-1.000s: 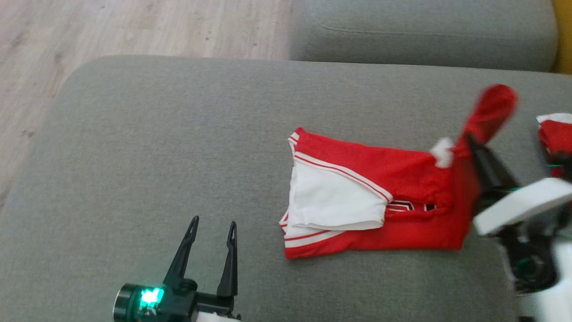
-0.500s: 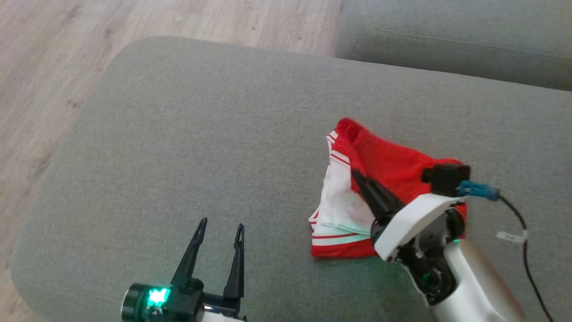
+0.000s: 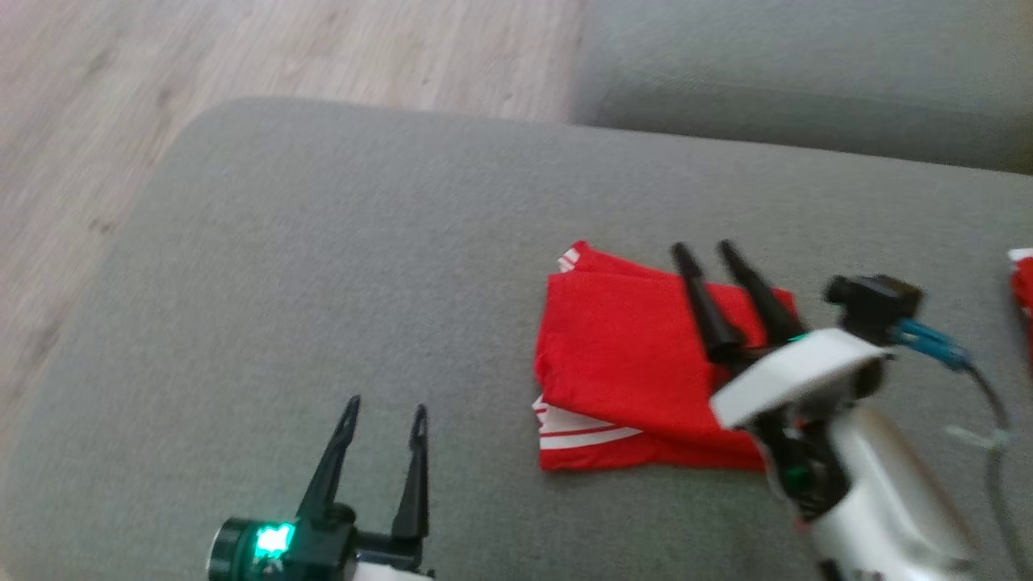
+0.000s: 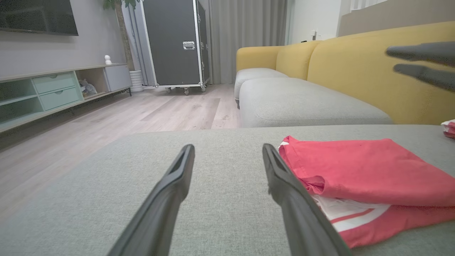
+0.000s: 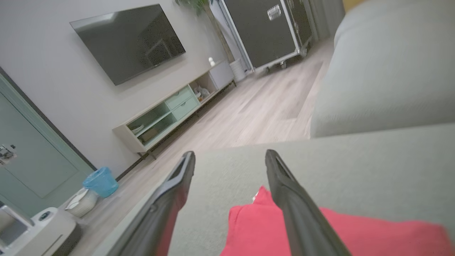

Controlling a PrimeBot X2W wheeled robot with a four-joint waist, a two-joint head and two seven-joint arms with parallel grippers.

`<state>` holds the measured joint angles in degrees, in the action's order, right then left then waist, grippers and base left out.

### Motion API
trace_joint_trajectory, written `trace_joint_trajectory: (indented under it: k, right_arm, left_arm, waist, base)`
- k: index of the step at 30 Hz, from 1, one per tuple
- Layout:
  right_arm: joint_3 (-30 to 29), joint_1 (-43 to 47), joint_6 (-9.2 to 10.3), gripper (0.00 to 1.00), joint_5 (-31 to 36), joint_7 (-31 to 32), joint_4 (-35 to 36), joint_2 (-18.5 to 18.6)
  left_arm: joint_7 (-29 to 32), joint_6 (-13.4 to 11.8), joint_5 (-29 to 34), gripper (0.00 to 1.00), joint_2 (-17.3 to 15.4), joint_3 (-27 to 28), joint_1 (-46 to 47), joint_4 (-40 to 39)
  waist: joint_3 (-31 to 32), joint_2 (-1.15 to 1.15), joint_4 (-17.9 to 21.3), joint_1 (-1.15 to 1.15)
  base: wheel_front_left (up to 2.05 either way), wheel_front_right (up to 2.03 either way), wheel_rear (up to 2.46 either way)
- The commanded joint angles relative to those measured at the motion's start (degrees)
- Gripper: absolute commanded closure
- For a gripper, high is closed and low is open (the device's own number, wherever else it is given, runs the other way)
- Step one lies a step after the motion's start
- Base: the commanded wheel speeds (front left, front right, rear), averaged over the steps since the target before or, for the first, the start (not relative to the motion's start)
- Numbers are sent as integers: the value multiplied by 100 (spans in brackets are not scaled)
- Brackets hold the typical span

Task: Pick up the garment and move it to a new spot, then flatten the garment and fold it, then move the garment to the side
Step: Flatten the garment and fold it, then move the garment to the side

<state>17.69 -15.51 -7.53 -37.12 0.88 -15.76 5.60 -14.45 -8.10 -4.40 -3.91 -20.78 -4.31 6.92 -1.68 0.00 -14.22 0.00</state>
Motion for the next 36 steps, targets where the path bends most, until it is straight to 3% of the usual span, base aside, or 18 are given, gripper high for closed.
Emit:
trace_joint_trajectory:
  k: [1,8,14,17,21,26,36]
  right_arm:
    - [23,-20,4,0,119,-160,302,180]
    - [-361,784,4,0,772,-1182,545,1082]
    - [-758,1557,4,0,1335,-1571,472,1234]
    - [-979,1775,4,0,1679,-1583,584,1158]
    - [-1320,2244,4,0,2311,-1586,866,776]
    - [-1434,2621,4,0,2625,-1587,962,417]
    - [-1356,2717,4,0,2854,-1588,842,285]
  left_arm:
    - [-55,-31,20,0,49,247,34,-193]
    - [-55,-15,-33,0,28,489,-146,-246]
    - [-55,17,-79,0,31,635,-348,-255]
    - [-55,26,-166,0,42,723,-421,-347]
    - [-55,61,-250,0,58,870,-660,-356]
    - [-55,105,-162,0,69,954,-841,-290]
    - [-55,193,-100,0,89,1023,-911,-148]
  waist:
    - [188,0,194,0]
    - [468,0,636,0]
    - [718,0,832,0]
    - [781,0,875,0]
    - [909,0,964,0]
    - [1036,0,1016,0]
    - [1127,0,1054,0]
  base:
    - [0,0,0]
    - [0,0,0]
    - [0,0,0]
    - [0,0,0]
    - [0,0,0]
    - [0,0,0]
    - [0,0,0]
